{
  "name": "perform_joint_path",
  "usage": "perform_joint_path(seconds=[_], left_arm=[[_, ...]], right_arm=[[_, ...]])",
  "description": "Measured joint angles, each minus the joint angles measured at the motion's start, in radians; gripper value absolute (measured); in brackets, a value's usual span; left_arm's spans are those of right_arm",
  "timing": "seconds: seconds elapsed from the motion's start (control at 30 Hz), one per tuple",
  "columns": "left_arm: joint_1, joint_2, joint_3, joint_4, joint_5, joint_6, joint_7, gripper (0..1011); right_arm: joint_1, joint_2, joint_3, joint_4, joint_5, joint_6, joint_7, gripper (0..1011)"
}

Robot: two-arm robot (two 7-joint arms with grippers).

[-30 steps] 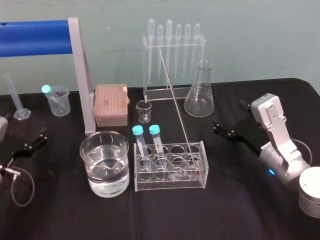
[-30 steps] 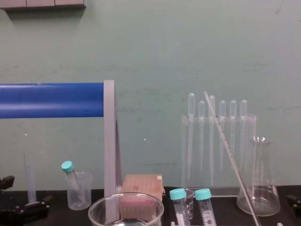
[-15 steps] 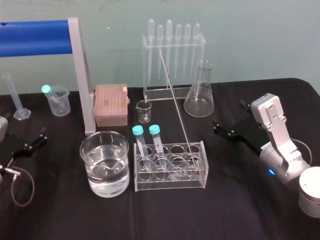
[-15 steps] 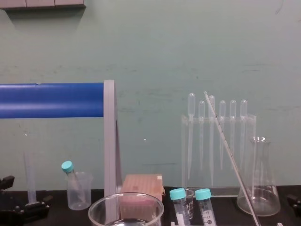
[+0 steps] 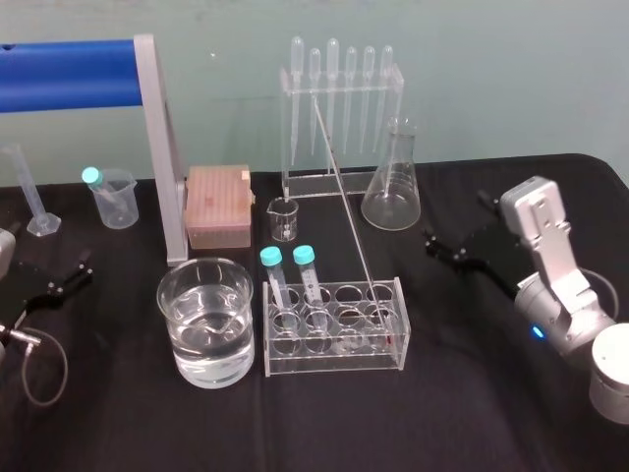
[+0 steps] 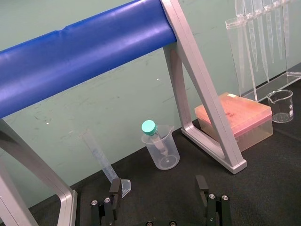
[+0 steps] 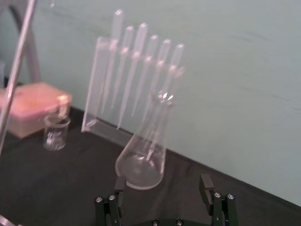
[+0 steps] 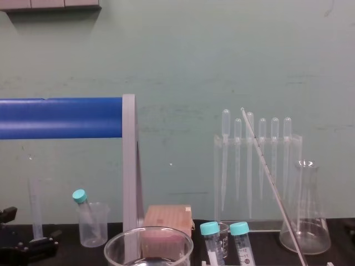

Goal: Hold the thermometer with one hand and immerse one end into the beaker, then reinsert it into the test tube rack.

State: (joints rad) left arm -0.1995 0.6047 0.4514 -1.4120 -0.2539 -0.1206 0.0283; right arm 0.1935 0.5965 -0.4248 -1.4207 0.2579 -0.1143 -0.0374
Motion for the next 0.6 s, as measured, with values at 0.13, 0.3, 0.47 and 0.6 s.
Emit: perform_joint_path(seconds=[0.13, 0.3, 0.47, 0.6], left_arm=[[0.0, 0.0, 0.0, 0.0, 0.0, 0.0, 0.0, 1008], [0.0, 0.0, 0.0, 0.0, 0.0, 0.0, 0.0, 1008], [0.0, 0.0, 0.0, 0.0, 0.0, 0.0, 0.0, 1008], [0.0, 0.0, 0.0, 0.0, 0.0, 0.0, 0.0, 1008]], right_arm=[[-0.014, -0.01, 0.052, -0.036, 0.047, 0.007, 0.0, 1002], [-0.026, -0.022, 0.111, -0.095, 0.127, 0.016, 0.027, 1002], [-0.029, -0.04, 0.155, -0.157, 0.201, 0.019, 0.07, 1002], [-0.021, -0.064, 0.171, -0.208, 0.244, 0.019, 0.113, 1002]])
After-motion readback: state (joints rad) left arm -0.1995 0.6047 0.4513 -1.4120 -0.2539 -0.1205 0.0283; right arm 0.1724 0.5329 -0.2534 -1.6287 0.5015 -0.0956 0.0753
